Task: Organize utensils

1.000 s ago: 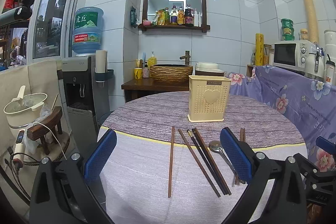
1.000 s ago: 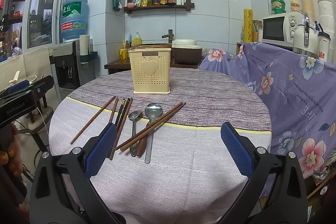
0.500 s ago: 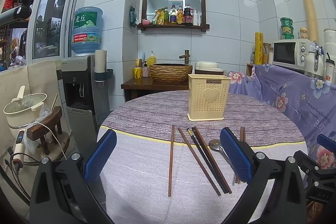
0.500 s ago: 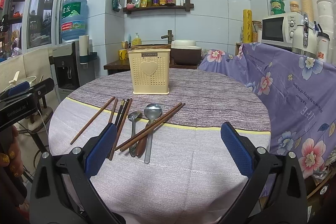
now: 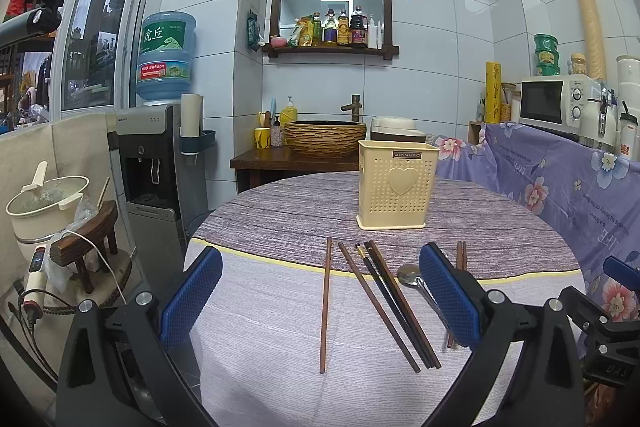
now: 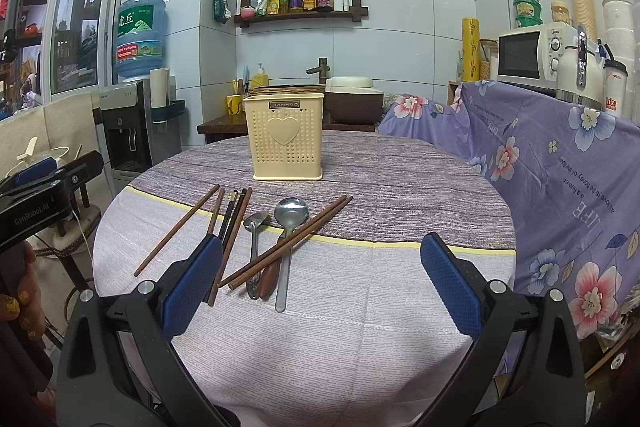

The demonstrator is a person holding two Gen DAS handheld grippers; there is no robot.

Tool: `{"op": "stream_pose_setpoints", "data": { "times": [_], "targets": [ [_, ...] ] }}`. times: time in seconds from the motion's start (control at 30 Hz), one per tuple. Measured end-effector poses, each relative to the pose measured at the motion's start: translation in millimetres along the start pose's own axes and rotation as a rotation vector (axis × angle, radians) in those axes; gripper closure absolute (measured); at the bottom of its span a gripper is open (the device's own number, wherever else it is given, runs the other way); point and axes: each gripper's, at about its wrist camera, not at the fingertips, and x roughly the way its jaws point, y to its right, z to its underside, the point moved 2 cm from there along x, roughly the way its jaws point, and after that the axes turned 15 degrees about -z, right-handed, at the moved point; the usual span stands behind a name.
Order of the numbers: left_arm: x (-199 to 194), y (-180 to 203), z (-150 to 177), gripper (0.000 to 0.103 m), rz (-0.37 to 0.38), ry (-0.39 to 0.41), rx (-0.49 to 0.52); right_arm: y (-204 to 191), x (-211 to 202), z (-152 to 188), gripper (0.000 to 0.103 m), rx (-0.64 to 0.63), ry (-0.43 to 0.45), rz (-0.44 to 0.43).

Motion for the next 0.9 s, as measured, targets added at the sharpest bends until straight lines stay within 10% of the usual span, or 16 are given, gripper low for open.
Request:
{"op": "stream_pose_setpoints", "data": {
  "times": [0.9],
  "targets": [
    [0.4, -0.8, 0.7, 0.005, 0.001, -0.001, 0.002, 0.5, -0.1, 1.1, 0.005, 0.002, -0.002, -0.001]
  ]
}}
